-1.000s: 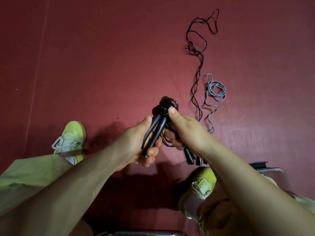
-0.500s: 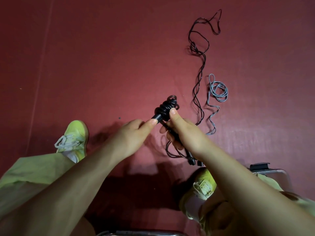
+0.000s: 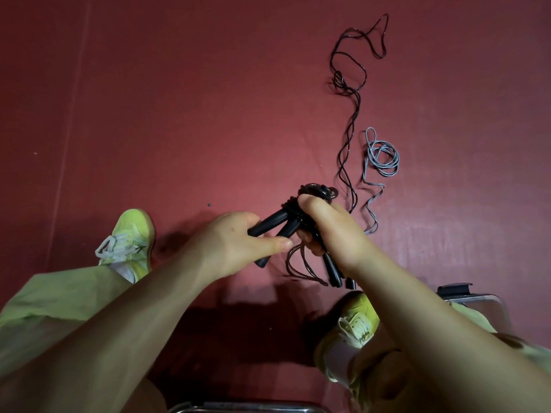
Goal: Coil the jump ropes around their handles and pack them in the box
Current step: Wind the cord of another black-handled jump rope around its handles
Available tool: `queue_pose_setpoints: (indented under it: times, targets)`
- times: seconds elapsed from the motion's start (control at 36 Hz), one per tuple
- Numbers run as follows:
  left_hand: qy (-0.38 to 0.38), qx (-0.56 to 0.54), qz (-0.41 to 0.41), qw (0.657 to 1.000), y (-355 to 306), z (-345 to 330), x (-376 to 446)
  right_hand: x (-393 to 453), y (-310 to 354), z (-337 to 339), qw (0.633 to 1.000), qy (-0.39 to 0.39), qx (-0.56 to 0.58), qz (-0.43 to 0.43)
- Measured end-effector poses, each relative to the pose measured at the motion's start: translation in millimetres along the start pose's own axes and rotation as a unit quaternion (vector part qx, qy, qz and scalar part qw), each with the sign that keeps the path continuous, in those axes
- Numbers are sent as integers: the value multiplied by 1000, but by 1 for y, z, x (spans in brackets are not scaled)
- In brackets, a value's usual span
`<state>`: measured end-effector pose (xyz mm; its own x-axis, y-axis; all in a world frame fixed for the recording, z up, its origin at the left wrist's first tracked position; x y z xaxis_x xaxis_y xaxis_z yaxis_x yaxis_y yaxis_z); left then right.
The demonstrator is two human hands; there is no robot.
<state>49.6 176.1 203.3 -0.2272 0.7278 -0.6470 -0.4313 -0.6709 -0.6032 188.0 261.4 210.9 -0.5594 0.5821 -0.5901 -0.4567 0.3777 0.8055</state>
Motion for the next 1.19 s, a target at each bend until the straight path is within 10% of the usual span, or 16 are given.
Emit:
queue_pose_setpoints:
  times: [0.11, 0.33, 0.67, 1.19]
  targets:
    - [114, -155, -1, 981, -6, -7, -7, 2, -4, 2, 999, 16, 30, 30]
    - [392, -454, 34, 800, -15, -8, -22, 4, -2, -1, 993, 66, 72, 67]
    - [84, -317, 87, 941, -6, -22, -8, 6, -6, 1, 992, 25, -125, -22]
    - [-91, -138, 2, 986, 9, -12, 13, 10, -16, -1, 988, 43, -139, -41]
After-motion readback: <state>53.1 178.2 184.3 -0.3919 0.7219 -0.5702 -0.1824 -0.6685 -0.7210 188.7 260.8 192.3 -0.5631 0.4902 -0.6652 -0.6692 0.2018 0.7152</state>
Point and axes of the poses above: each hand's wrist, its own x-axis towards the middle knuckle, its own z-axis out of the back of the hand, y = z × x, the point moved 2 cm from there along x, towards the middle knuckle, and after that the axes turned 1 degree about y, right-handed, at the moved point
